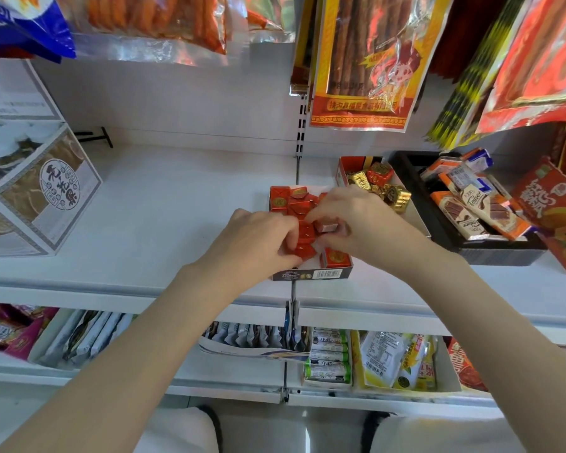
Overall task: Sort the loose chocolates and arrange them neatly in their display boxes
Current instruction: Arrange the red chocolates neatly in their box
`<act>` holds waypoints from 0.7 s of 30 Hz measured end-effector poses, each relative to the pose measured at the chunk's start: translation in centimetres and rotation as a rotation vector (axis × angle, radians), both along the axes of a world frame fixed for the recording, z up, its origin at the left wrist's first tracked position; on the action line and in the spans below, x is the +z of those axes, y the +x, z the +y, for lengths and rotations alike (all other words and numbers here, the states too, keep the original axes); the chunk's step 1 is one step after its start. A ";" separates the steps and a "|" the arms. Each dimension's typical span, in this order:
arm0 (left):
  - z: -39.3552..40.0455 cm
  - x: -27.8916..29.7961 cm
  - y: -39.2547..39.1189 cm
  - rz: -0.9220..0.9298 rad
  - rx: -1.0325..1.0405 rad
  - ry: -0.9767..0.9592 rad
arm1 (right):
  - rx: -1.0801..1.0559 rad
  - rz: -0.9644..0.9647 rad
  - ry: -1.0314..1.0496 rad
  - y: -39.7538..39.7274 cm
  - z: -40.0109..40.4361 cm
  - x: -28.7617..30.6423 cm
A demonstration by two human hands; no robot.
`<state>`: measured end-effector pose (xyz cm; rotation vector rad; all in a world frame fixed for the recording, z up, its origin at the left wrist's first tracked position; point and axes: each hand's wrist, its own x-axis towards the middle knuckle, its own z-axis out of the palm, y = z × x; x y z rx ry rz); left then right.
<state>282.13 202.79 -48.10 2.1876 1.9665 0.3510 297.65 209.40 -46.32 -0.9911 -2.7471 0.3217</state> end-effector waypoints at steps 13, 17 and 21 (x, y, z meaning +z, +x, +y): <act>0.8 -0.9 -0.3 -0.057 0.052 0.046 | -0.089 -0.025 -0.060 -2.3 1.3 -1.0; 1.0 -0.9 -0.4 -0.079 0.076 0.071 | -0.067 0.001 0.021 -2.6 1.2 -1.3; 1.2 -0.9 0.1 -0.071 0.108 0.045 | -0.148 0.146 0.004 -1.7 1.4 -0.5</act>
